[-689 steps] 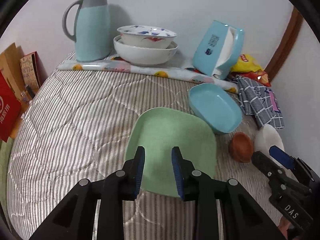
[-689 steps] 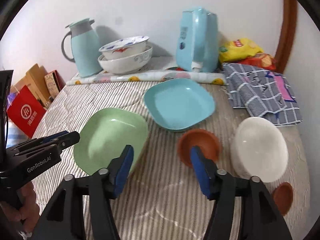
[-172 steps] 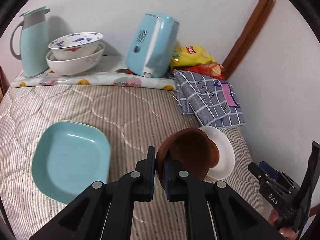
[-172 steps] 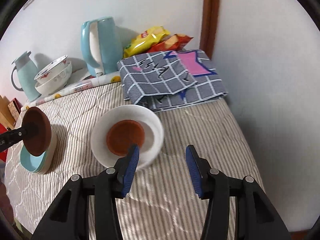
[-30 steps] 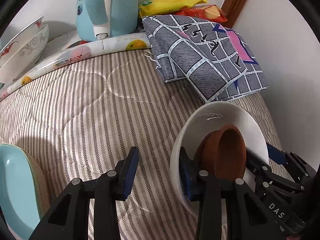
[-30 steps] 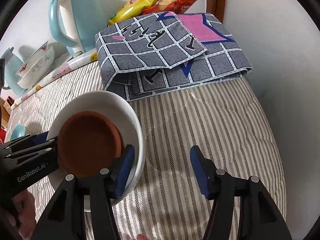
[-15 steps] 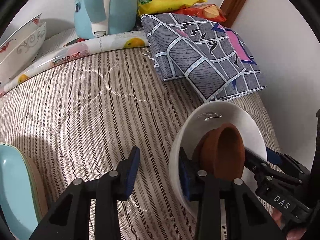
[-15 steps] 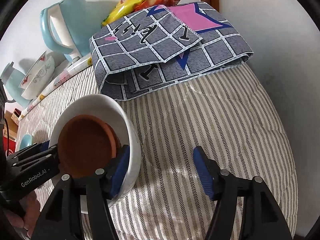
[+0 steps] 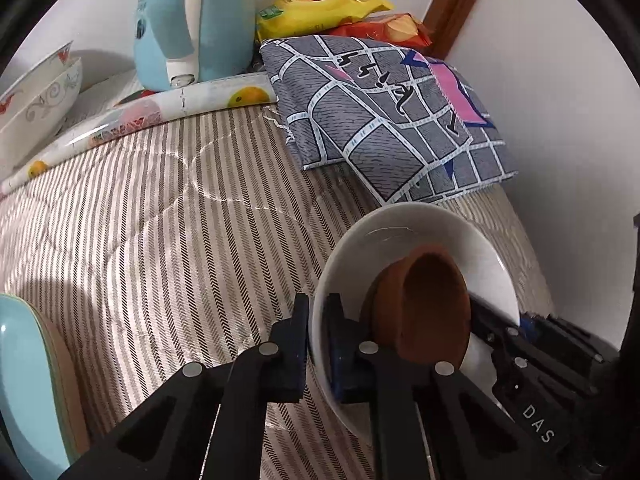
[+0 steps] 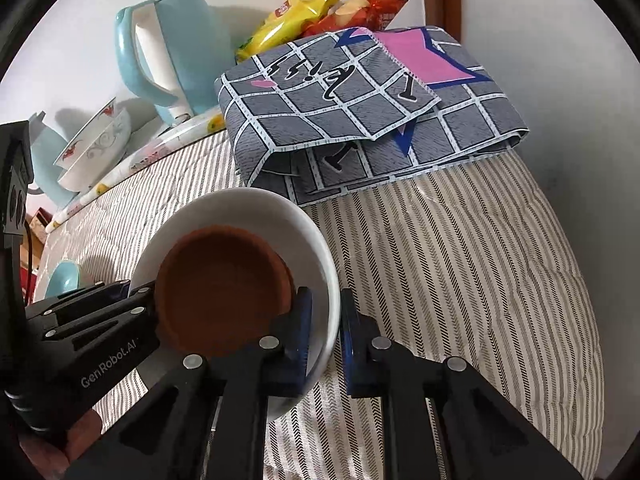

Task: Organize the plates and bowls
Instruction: 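Carry the white bowl with both grippers over the light-blue plate stack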

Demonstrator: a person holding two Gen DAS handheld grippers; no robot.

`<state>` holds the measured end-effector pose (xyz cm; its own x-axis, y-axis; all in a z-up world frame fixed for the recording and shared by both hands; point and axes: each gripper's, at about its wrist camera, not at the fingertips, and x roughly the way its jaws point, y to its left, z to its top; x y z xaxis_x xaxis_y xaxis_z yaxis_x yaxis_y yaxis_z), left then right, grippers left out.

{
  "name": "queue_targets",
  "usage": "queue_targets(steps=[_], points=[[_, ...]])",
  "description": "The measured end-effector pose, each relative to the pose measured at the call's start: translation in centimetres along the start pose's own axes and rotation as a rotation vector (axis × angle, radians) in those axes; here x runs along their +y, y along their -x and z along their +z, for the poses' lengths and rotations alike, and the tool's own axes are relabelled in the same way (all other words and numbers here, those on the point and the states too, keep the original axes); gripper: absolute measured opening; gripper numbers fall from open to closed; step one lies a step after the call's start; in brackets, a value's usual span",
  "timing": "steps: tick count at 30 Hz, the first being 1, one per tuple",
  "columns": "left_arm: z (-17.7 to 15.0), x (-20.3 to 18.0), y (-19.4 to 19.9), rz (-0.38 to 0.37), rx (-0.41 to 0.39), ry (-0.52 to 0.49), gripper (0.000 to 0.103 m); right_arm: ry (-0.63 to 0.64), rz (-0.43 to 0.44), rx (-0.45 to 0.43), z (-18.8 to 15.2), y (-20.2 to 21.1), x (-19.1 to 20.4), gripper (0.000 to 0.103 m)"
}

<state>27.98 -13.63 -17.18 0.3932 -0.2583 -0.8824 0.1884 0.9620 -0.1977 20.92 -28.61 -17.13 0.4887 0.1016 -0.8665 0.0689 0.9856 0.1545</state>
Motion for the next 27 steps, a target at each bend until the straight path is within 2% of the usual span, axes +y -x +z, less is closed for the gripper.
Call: queue_targets(steps=[13, 27], points=[[-0.9, 0.0, 0.9, -0.002, -0.012, 0.007, 0.009, -0.055, -0.015, 0.007, -0.7, 0.5, -0.2, 0.01], [-1.7, 0.0, 3.9, -0.006, -0.047, 0.001, 0.009, -0.056, -0.013, -0.032, -1.4, 3.7, 0.6, 0.011]])
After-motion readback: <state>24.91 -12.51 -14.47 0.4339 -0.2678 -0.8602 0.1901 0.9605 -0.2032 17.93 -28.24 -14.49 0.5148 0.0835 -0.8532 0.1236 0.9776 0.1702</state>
